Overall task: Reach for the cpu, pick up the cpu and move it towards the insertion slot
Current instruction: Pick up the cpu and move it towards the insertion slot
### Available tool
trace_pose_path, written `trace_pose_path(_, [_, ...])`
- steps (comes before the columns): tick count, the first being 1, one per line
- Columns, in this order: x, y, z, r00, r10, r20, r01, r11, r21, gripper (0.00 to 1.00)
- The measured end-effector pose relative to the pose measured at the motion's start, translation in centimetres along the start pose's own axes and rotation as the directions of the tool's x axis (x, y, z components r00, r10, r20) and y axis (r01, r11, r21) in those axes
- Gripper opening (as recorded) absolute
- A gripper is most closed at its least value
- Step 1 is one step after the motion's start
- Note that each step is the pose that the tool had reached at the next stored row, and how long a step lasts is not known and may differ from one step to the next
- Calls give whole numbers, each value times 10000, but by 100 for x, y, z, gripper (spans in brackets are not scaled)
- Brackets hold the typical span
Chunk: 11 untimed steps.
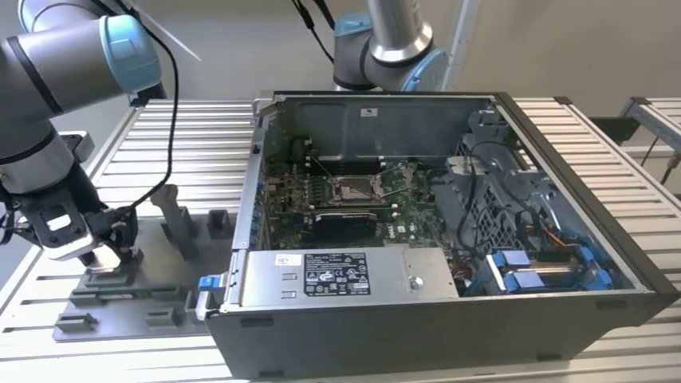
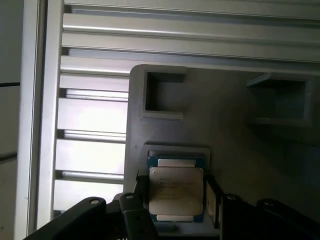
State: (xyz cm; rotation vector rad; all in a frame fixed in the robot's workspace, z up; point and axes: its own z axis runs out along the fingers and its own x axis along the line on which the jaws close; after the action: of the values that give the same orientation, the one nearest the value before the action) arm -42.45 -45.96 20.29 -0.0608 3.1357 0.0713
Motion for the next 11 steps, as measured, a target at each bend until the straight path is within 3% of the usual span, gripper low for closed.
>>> trace_pose_path(6, [-1,2,-47,9993,376,18,-376,9993,-39,0])
trace_pose_path(11, [-1,6,-137,9990,457,21,-457,9989,-45,0])
